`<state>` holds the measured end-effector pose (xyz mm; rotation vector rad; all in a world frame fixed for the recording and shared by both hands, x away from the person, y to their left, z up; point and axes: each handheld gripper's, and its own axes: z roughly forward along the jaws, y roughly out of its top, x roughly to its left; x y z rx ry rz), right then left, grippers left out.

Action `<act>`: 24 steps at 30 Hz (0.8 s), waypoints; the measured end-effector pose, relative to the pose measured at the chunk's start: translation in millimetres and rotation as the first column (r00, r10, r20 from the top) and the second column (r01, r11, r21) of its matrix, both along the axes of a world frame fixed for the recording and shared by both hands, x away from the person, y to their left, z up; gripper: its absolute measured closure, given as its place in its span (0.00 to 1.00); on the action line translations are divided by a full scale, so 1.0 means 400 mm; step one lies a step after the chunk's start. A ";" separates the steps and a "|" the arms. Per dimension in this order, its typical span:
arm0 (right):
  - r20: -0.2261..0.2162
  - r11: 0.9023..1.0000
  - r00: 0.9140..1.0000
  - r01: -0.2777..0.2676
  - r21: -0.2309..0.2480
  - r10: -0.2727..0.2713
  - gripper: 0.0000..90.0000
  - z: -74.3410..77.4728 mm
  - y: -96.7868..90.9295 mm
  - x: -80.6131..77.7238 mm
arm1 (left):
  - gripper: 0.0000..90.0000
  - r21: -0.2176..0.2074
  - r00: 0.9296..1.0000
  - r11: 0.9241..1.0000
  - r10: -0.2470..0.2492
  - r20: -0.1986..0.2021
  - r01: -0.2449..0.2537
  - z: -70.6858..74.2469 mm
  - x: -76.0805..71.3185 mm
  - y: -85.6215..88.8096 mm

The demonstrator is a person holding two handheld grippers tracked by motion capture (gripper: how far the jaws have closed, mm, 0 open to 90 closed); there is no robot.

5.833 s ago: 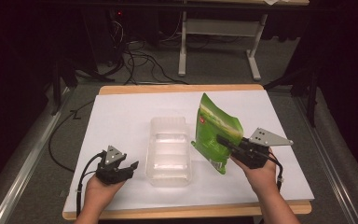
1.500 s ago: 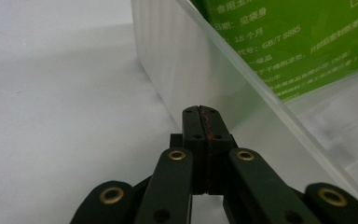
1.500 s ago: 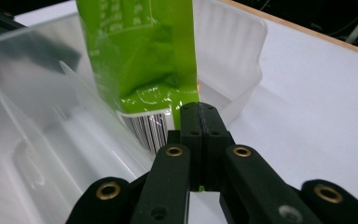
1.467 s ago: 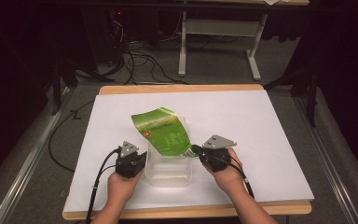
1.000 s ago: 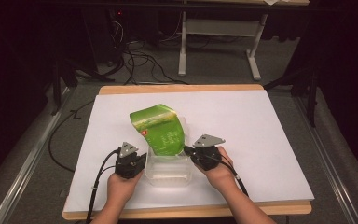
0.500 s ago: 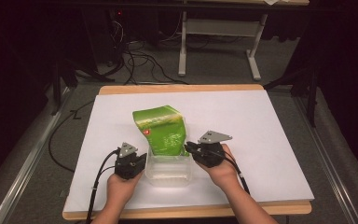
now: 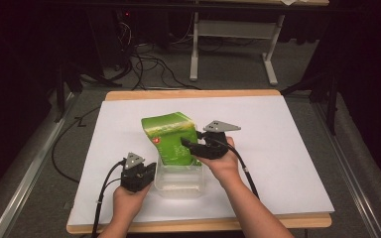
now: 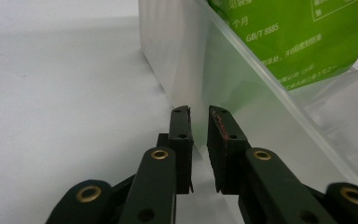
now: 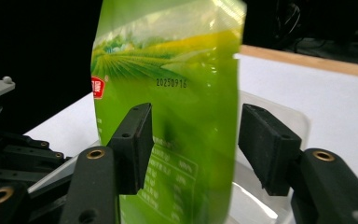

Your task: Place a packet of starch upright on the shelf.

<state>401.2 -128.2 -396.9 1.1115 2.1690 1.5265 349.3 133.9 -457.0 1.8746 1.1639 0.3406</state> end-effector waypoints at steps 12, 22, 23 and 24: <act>0.020 0.996 0.999 -0.033 -0.077 0.034 0.98 -0.027 -0.002 -0.035 | 0.90 0.008 1.000 1.000 -0.005 0.000 0.005 0.000 -0.003 -0.002; 0.014 0.997 0.999 -0.032 -0.065 0.033 0.98 -0.071 -0.009 -0.066 | 0.90 0.018 1.000 1.000 -0.009 0.002 0.009 -0.001 -0.009 -0.004; 0.011 0.998 0.999 -0.030 -0.058 0.031 0.98 -0.073 -0.010 -0.067 | 0.90 0.017 1.000 1.000 -0.010 0.001 0.010 -0.001 -0.009 -0.003; 0.010 0.998 1.000 -0.027 -0.054 0.027 0.98 -0.074 -0.011 -0.067 | 0.90 0.017 1.000 1.000 -0.011 0.000 0.011 -0.001 -0.009 -0.002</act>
